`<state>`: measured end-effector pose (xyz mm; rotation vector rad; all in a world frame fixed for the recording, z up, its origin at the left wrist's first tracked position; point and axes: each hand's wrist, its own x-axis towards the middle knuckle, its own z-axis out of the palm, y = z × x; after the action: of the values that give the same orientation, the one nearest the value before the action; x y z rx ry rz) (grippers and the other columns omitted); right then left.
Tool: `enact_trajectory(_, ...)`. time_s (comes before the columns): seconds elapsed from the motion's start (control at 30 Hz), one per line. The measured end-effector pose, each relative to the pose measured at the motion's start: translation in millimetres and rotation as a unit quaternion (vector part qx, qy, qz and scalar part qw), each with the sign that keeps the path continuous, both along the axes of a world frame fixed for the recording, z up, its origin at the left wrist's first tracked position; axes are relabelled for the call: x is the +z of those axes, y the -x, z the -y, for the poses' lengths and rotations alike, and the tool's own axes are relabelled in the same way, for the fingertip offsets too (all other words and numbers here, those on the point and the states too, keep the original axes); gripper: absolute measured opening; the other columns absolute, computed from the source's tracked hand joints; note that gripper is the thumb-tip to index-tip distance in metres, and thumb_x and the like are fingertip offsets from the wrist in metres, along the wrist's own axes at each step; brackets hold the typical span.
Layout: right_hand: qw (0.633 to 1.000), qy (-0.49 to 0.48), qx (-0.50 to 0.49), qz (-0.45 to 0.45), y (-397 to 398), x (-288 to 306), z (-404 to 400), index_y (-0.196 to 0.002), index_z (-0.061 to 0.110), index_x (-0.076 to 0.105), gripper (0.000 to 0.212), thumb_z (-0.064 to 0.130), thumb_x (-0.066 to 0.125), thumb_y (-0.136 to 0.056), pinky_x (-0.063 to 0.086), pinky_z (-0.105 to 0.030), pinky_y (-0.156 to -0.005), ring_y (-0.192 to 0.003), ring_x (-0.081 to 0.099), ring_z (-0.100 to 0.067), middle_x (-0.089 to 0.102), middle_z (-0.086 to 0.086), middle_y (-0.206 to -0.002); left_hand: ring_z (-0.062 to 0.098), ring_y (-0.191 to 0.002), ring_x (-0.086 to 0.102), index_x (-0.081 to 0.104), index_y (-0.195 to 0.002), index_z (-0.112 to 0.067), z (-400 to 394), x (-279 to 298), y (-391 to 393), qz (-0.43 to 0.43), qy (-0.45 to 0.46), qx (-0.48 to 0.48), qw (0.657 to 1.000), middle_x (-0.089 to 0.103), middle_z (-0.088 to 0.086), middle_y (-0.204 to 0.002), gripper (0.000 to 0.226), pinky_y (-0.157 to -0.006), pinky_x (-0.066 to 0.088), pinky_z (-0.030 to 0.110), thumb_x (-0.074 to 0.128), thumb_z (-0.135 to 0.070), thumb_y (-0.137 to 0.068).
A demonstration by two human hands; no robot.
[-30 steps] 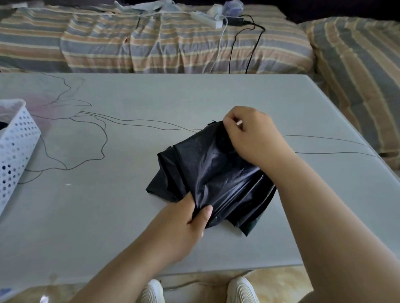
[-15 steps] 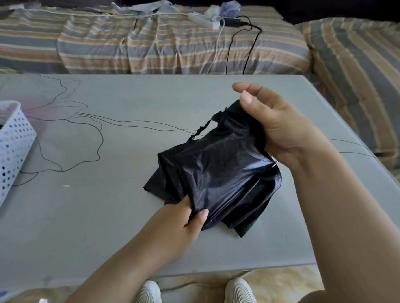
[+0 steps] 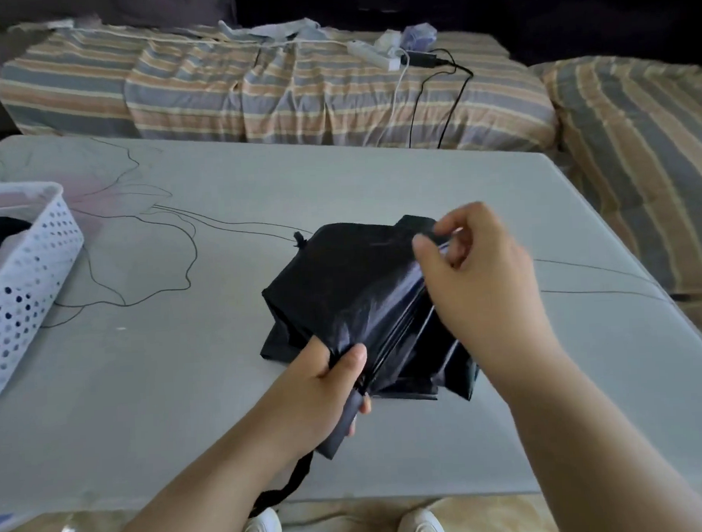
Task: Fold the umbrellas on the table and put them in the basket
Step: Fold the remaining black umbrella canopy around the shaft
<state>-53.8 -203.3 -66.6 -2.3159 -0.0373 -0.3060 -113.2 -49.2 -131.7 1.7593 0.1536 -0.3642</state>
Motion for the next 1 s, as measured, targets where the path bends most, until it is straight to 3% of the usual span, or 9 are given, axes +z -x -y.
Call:
enact_trajectory(0.13,0.969,0.162,0.034,-0.183,8.0,-19.0,-16.1,-0.102,0.012,0.041,0.049,0.059,0.05,-0.089,0.041,-0.032,-0.066,-0.084,0.056,-0.024,0.058,-0.002,-0.093,0.015,-0.053,0.054,0.05,-0.103,-0.023,2.7,2.3,-7.2,0.016,0.065,0.055,0.996,0.062,0.004,-0.064,0.017,-0.059,0.047,0.028,0.041,-0.037,-0.098)
enact_trajectory(0.3,0.949,-0.159,-0.014,-0.272,-7.8,-32.3,-25.8,-0.107,0.009,0.054,0.07,0.063,0.071,-0.066,0.059,-0.04,-0.074,-0.081,0.068,-0.021,0.067,-0.003,-0.093,0.01,-0.053,0.055,0.049,-0.108,-0.022,9.6,7.4,-1.9,0.074,0.061,0.017,0.995,0.062,0.007,-0.07,0.017,-0.055,0.047,0.023,0.039,-0.033,-0.098)
enact_trajectory(0.4,0.91,-0.318,-0.027,-0.263,-8.2,-35.2,-26.8,-0.088,0.013,0.065,0.032,0.037,0.079,-0.073,0.061,-0.04,-0.074,-0.074,0.071,-0.019,0.073,-0.001,-0.08,0.009,-0.053,0.056,0.047,-0.097,-0.016,8.9,10.6,0.1,0.078,0.044,0.006,0.996,0.063,0.006,-0.071,0.019,-0.055,0.048,0.022,0.038,-0.032,-0.099)
enact_trajectory(0.57,0.909,-0.361,-0.076,-0.197,-14.2,-41.6,-33.9,-0.091,0.011,0.063,0.024,0.02,0.076,-0.073,0.06,-0.045,-0.075,-0.078,0.07,-0.024,0.073,-0.005,-0.084,0.016,-0.064,0.065,0.043,-0.121,-0.028,8.6,22.2,-4.2,0.083,-0.046,0.068,0.993,0.068,0.005,-0.078,0.028,-0.062,0.054,0.031,0.04,-0.041,-0.096)
enact_trajectory(0.6,0.909,-0.361,-0.088,-0.187,-16.6,-43.2,-33.6,-0.097,0.011,0.06,0.032,0.022,0.076,-0.072,0.059,-0.043,-0.078,-0.082,0.069,-0.024,0.071,-0.005,-0.089,0.021,-0.074,0.066,0.031,-0.138,-0.032,7.7,20.6,-3.9,0.099,-0.151,0.08,0.98,0.068,0.005,-0.085,0.047,-0.065,0.052,0.032,0.04,-0.046,-0.094)
enact_trajectory(0.67,0.914,-0.353,-0.11,-0.166,-20.9,-45.0,-30.5,-0.107,0.012,0.051,0.041,0.025,0.075,-0.075,0.055,-0.036,-0.078,-0.087,0.064,-0.021,0.066,-0.003,-0.1,0.028,-0.072,0.063,0.015,-0.152,-0.017,5.6,18.1,2.0,0.223,-0.409,0.095,0.88,0.063,0.008,-0.089,0.079,-0.056,0.042,0.029,0.052,-0.043,-0.087)
enact_trajectory(0.77,0.916,-0.355,-0.126,-0.141,-20.0,-44.3,-30.6,-0.11,0.009,0.044,0.045,0.026,0.072,-0.08,0.048,-0.028,-0.071,-0.091,0.06,-0.021,0.06,-0.006,-0.107,0.031,-0.052,0.05,0.046,-0.139,-0.002,22.3,13.1,16.0,0.347,-0.5,0.038,0.793,0.054,0.016,-0.077,0.088,-0.047,0.035,0.031,0.079,-0.022,-0.06)
enact_trajectory(0.87,0.917,-0.344,-0.134,-0.15,-14.4,-47.4,-42.0,-0.103,0.013,0.035,0.047,0.03,0.072,-0.08,0.056,-0.039,-0.078,-0.095,0.061,-0.026,0.057,-0.005,-0.104,0.03,-0.055,0.047,0.055,-0.133,-0.005,34.6,-4.3,6.7,0.318,-0.537,0.022,0.781,0.052,0.02,-0.075,0.091,-0.051,0.038,0.034,0.084,-0.021,-0.048)
enact_trajectory(1.0,0.907,-0.37,-0.114,-0.166,-7.8,-42.7,-47.3,-0.104,0.015,0.034,0.049,0.03,0.073,-0.078,0.057,-0.046,-0.082,-0.095,0.061,-0.024,0.055,0.0,-0.104,0.029,-0.046,0.047,0.055,-0.134,-0.011,25.8,-7.3,-7.9,0.277,-0.54,0.03,0.794,0.046,0.015,-0.062,0.062,-0.047,0.026,0.028,0.056,-0.037,-0.078)
